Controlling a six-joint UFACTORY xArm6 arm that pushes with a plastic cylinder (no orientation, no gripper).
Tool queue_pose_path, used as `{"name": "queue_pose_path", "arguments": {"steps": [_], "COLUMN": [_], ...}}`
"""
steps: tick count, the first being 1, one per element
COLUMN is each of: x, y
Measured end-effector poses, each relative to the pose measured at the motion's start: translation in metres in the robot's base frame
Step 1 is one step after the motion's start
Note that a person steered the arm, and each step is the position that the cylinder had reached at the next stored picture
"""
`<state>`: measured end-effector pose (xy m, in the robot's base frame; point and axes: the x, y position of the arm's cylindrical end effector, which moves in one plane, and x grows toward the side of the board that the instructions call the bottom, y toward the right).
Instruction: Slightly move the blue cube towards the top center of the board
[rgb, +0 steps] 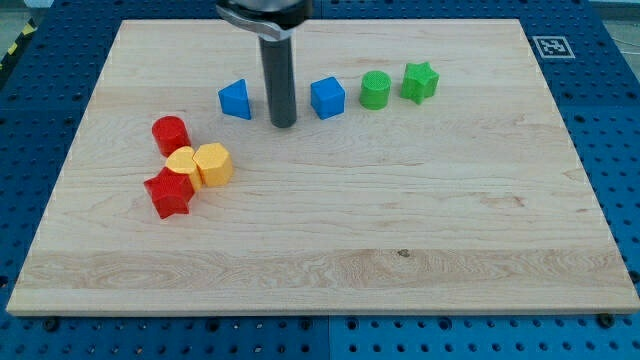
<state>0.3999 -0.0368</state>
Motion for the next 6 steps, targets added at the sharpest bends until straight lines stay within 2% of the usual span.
{"name": "queue_pose_path", "arguments": {"steps": [1,3,4,5,6], "x": [0.006,-0.036,-0.033,-0.004,0.002], "y": [0.032,0.032,0.032,0.047,0.074]}}
